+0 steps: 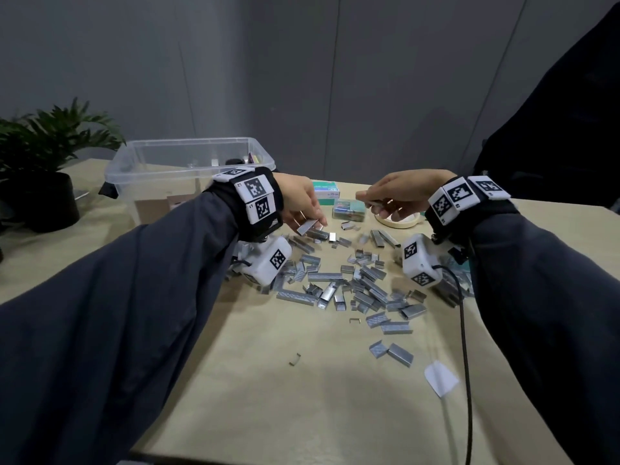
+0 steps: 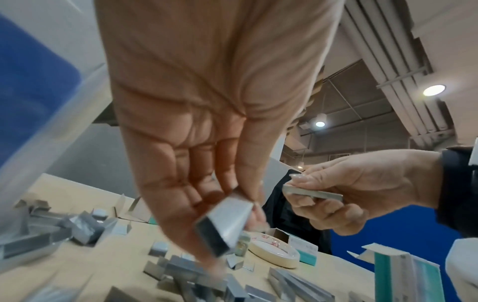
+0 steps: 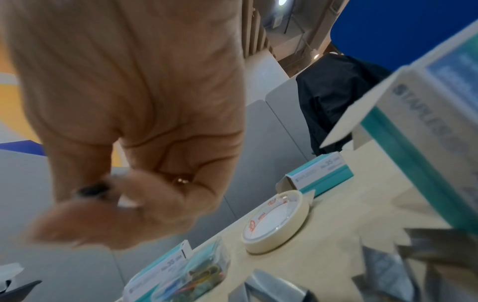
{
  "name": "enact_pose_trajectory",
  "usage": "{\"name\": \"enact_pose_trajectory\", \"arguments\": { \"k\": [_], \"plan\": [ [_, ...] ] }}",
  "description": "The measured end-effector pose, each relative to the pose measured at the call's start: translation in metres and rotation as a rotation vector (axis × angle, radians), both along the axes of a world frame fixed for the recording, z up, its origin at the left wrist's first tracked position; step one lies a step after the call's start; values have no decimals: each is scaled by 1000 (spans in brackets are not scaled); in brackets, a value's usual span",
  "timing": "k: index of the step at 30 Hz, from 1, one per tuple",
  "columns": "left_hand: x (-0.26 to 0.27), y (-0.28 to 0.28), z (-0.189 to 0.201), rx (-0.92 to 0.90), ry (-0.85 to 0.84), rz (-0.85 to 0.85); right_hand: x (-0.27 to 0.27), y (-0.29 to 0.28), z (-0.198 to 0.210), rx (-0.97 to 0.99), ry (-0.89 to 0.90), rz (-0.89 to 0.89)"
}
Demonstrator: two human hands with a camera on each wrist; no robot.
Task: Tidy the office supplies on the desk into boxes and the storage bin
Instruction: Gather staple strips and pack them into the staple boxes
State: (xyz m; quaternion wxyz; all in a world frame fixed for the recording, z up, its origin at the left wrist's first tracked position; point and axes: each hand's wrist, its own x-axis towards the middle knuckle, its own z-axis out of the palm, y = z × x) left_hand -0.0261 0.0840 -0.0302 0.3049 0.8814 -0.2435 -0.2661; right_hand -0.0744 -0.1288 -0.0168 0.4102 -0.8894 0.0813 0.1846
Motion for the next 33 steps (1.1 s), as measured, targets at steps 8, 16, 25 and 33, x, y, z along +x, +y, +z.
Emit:
{"name": "enact_pose_trajectory", "arguments": {
  "k": [8, 16, 25, 33],
  "plan": [
    [-5, -14, 4, -285, -44, 138, -4, -23, 4, -109, -73, -157],
    [-9, -47, 2, -372, 49, 178, -3, -27, -15, -757, -104, -187],
    [-4, -72, 1, -372, 71, 237, 1, -29, -34, -1039, -85, -92],
    [1, -83, -6, -437, 175, 259, 9, -39, -17, -281, -57, -301]
  ]
}}
